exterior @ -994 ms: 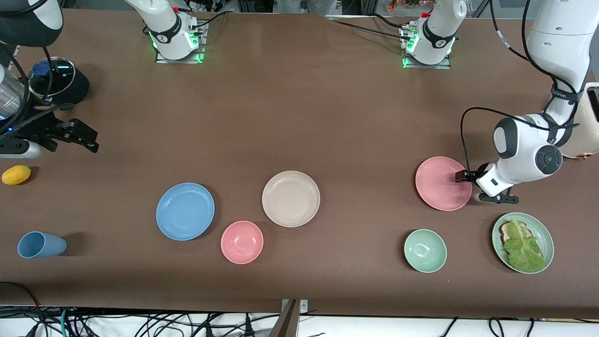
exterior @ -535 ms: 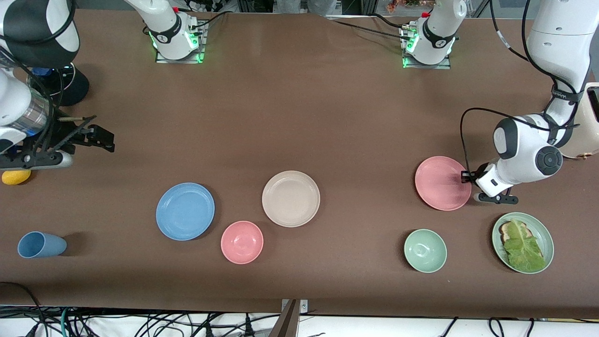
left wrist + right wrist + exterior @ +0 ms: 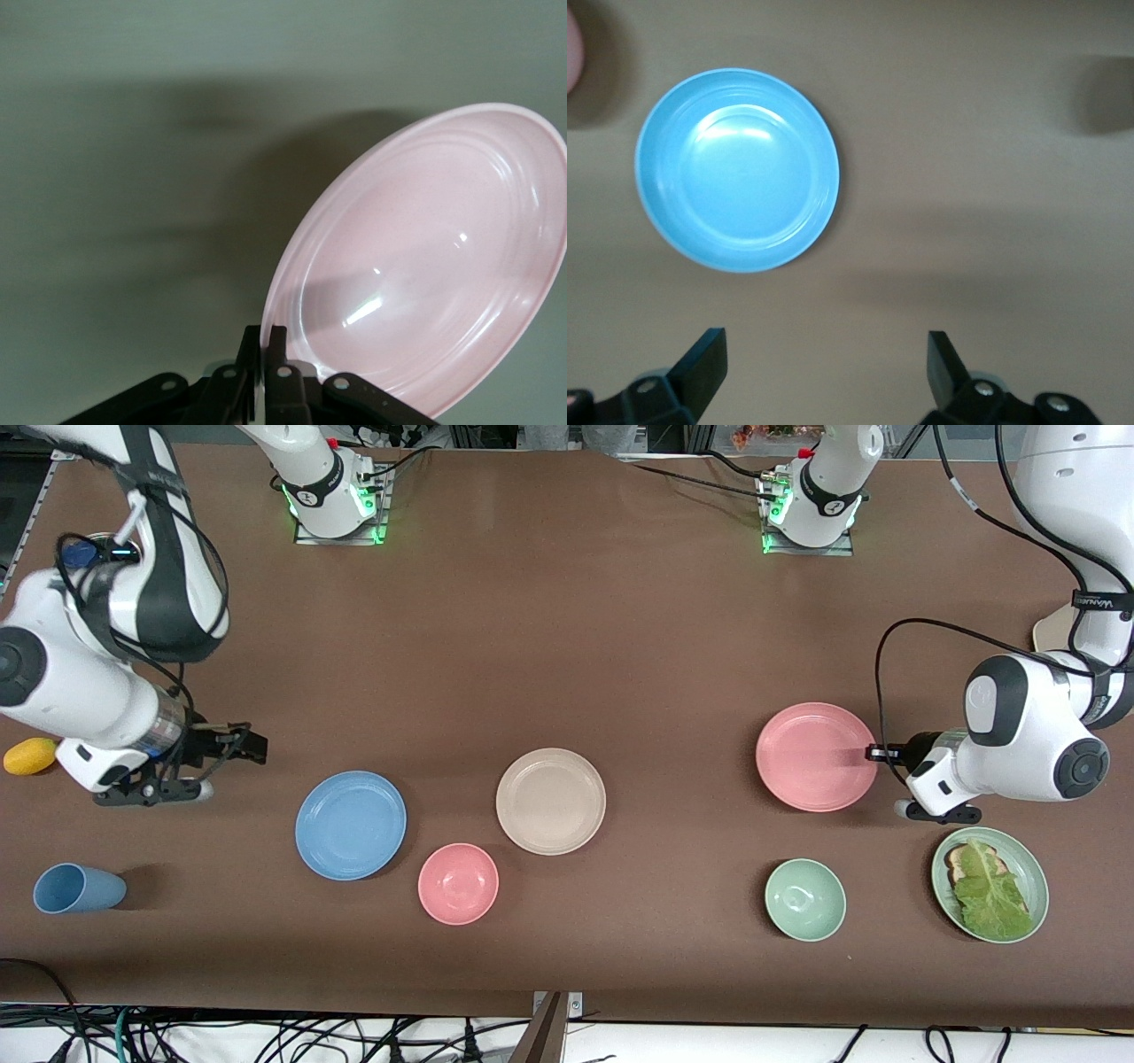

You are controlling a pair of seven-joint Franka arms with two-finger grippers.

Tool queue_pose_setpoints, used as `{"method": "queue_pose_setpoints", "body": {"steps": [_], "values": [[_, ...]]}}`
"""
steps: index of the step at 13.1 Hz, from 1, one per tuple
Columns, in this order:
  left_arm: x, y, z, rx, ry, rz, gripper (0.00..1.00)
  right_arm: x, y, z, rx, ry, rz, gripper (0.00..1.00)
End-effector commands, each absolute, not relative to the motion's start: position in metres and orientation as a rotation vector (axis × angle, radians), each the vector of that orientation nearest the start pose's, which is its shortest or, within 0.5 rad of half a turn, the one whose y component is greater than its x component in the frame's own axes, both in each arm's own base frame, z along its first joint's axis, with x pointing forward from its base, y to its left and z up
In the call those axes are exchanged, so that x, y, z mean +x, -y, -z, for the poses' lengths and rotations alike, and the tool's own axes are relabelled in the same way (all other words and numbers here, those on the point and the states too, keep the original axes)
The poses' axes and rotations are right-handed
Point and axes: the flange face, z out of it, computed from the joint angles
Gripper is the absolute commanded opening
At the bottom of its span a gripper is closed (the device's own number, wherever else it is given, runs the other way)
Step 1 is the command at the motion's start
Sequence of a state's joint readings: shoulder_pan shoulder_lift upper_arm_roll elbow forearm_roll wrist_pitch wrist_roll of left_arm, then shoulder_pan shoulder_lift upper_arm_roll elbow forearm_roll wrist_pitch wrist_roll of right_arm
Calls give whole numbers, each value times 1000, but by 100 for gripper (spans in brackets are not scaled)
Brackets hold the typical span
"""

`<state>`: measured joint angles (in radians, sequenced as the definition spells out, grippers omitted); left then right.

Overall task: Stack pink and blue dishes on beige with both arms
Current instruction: 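Move the pink plate onto beige while the right gripper reaches the blue plate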

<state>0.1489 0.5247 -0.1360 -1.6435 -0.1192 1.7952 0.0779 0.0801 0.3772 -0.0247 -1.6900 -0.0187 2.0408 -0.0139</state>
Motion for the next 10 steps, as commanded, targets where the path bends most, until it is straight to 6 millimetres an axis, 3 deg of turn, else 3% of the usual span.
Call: {"method": "queue_pose_setpoints", "body": {"steps": [1,3,5,7,10], "values": [[650,54,-335,-3344,132,-628,0,668,-34,-314,-3164,152,-43,100],[652,118,-337,-3364,251,-679,0,674,-34,-271,-3163,153,-36,100],[666,177,-333,-3371,330,-668,0,678,-26,-243,-3162,133,-15,99],[671,238,-319,-3368,402,-623,0,681,-29,-224,-3131,89,17,96],[666,308,-297,-3400,535,-463,0,685,-29,-200,-3117,66,55,89]]}}
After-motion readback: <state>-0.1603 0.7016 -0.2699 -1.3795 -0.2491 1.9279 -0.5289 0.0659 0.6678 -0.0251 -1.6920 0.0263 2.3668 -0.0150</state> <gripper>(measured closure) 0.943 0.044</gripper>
